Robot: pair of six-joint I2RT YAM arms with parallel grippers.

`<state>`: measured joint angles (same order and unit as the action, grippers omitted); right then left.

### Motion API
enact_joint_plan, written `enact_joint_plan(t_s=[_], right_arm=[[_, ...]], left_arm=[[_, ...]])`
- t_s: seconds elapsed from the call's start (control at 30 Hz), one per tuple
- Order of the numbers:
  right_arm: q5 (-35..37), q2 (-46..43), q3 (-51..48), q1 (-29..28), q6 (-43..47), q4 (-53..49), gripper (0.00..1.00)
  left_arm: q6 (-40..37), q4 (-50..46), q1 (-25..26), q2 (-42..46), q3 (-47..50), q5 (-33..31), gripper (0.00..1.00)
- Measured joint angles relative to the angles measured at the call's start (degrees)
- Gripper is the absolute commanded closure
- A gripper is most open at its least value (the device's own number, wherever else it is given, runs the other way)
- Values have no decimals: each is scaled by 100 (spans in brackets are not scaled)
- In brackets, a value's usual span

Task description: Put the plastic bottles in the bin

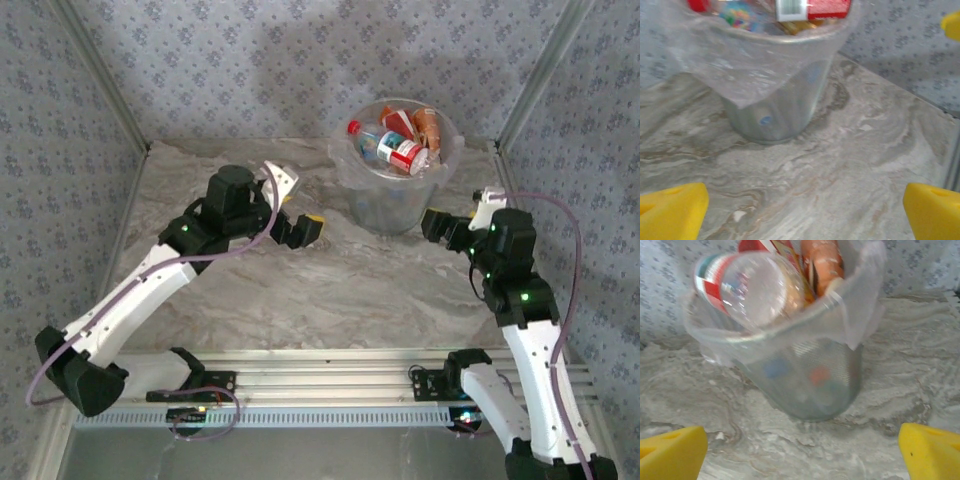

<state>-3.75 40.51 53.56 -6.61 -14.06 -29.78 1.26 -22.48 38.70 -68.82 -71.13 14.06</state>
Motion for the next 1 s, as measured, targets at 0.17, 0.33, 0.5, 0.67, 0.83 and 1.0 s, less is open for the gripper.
enact_joint_plan(t_s=[0.17,0.33,0.5,0.67,0.83,1.0], right_arm=[[409,-313,-505,74,59,343,0],[658,-691,-1451,92,168,1119,0],[876,-898,-2492,92,280,1884,0],[1115,-588,-3254,142,498,2844,0],[1263,129,-3862,229,627,3993,0],[1368,1300,-4124,275,918,5211,0]], left_arm=[[70,122,-7,457,590,-973,0],[144,328,-105,881,1464,-1742,0],[341,767,-387,1399,2446,-2326,0],[577,918,-817,1547,2835,-2647,0],[767,966,-1139,1543,3042,-2916,0],[872,973,-1209,1405,3117,-3161,0]])
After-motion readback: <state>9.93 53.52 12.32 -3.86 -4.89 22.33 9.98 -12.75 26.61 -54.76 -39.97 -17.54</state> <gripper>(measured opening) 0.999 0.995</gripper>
